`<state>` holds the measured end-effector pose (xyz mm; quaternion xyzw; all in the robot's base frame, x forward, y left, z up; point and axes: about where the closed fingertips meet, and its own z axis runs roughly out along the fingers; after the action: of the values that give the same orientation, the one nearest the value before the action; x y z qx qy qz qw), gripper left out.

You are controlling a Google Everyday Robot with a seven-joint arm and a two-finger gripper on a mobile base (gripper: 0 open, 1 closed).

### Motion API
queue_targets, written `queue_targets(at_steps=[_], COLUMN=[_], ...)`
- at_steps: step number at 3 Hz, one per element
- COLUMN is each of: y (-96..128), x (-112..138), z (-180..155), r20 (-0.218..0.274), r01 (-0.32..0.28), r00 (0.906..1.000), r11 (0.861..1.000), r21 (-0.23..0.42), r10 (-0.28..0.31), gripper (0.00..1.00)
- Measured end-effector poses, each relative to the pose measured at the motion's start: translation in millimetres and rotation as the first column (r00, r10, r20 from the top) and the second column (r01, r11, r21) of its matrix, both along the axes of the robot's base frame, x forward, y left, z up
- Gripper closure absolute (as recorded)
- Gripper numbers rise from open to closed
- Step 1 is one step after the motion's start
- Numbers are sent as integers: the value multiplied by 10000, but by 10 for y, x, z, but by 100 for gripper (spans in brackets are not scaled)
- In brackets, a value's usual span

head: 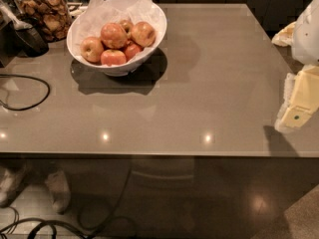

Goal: Pick apple from white bowl

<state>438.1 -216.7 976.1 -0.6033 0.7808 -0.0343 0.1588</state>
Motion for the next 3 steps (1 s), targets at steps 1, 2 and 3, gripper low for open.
queue_targets(at_steps=[1,2,3], y=[0,135,350], x=[0,182,392], z=[0,120,307], r20=[1,327,746], r01=[0,-193,-504], r00=[10000,9993,9956], r11=[10000,9988,9951], r21=[-1,-448,-848], r10=[0,208,568], gripper=[0,0,0])
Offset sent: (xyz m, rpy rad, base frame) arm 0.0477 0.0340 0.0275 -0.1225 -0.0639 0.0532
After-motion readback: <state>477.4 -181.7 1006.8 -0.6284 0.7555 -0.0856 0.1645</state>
